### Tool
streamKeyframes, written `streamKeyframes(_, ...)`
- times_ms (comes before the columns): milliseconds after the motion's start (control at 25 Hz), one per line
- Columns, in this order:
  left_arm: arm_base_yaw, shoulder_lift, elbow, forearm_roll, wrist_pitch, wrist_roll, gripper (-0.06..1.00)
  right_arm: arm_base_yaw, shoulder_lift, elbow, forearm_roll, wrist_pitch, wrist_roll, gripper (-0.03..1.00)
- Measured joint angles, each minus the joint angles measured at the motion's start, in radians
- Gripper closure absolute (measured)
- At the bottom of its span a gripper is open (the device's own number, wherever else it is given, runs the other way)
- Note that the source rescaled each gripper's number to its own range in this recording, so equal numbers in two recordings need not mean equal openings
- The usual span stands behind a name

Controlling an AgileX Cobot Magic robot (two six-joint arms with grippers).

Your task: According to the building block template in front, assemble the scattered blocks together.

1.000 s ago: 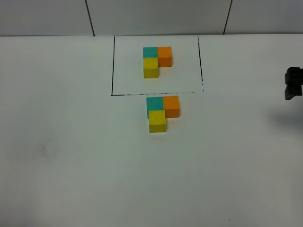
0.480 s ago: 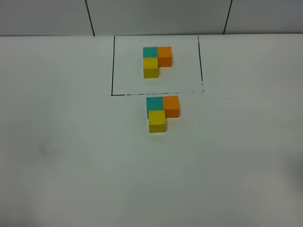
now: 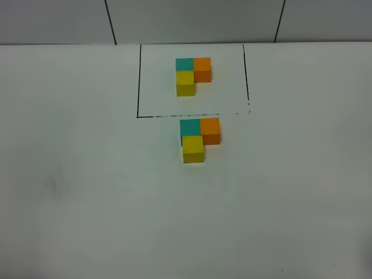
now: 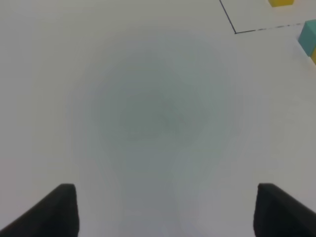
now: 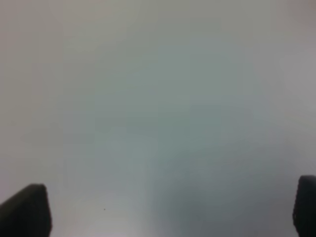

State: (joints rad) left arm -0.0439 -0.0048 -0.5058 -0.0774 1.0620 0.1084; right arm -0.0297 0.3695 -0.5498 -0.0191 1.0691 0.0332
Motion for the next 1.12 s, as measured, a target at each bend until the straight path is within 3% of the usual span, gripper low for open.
streamKeyframes(560, 0.000, 0.000, 0.000, 0.000, 0.000, 0.000, 0.22, 0.014, -0.307, 0.046, 0.028, -0.002, -0.082, -0.03)
streamKeyframes(1120, 0.000, -0.001, 0.000, 0.000, 0.000, 0.000, 0.22, 0.014, -0.359, 0.046, 0.031, -0.002, -0.085, 0.16)
